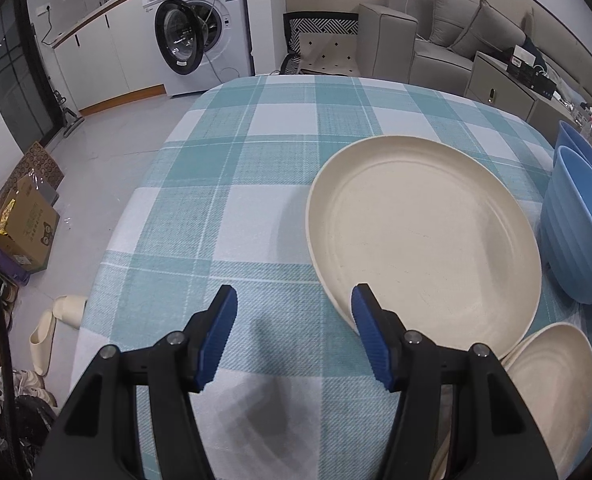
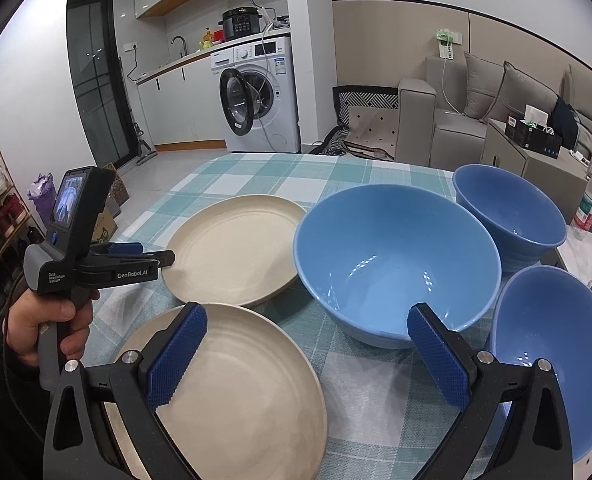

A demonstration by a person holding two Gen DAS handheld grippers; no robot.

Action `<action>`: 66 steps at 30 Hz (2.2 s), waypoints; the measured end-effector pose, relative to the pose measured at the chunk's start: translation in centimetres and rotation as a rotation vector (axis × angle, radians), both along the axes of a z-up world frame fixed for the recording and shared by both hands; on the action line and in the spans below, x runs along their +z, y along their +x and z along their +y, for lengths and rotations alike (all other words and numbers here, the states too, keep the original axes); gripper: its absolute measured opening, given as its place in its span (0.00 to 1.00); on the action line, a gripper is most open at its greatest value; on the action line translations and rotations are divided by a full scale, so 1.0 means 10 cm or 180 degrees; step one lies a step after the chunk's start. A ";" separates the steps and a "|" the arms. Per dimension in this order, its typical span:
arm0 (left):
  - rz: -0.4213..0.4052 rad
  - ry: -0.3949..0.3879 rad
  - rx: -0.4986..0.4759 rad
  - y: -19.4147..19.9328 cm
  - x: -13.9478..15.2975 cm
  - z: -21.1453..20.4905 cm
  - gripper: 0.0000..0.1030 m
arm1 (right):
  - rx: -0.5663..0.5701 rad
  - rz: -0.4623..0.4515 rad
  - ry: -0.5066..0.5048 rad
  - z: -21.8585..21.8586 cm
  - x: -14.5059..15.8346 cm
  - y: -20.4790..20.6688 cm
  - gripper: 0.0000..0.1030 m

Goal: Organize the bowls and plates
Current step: 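Close the left tool on the rim of the next cream plate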

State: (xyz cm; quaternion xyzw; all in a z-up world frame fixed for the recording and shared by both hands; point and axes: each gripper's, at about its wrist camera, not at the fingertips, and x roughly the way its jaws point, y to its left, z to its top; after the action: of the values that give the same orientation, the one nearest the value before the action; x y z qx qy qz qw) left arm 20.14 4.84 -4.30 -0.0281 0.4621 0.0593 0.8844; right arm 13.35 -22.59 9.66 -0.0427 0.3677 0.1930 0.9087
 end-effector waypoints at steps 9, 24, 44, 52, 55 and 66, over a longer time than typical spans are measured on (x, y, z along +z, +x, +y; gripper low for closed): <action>-0.0010 -0.0050 0.0074 -0.20 -0.05 0.19 0.59 | 0.0088 0.0007 -0.0063 0.21 0.05 0.03 0.99; 0.0011 -0.0131 0.0098 -0.27 -0.11 0.34 0.59 | 0.0409 0.0166 -0.0063 0.73 0.06 0.35 0.99; 0.0034 -0.0228 0.0081 -0.33 -0.19 0.52 0.58 | 0.0537 0.0502 -0.0241 1.21 -0.40 0.76 0.71; 0.0023 -0.0242 0.0038 -0.32 -0.18 0.51 0.58 | 0.0526 0.0609 -0.0327 1.30 -0.56 0.82 0.56; 0.0017 -0.0235 0.0021 -0.32 -0.18 0.49 0.57 | 0.0529 0.0591 -0.0372 1.31 -0.58 0.82 0.52; -0.0032 -0.0290 -0.0223 -0.34 -0.15 0.37 0.25 | 0.0520 0.0462 -0.0462 1.31 -0.55 0.82 0.37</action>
State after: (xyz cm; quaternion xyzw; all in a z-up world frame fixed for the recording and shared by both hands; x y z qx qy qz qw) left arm 16.70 8.59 -5.79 -0.0524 0.4606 0.0072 0.8860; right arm 21.52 -9.51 4.14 -0.1240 0.4408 0.2419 0.8555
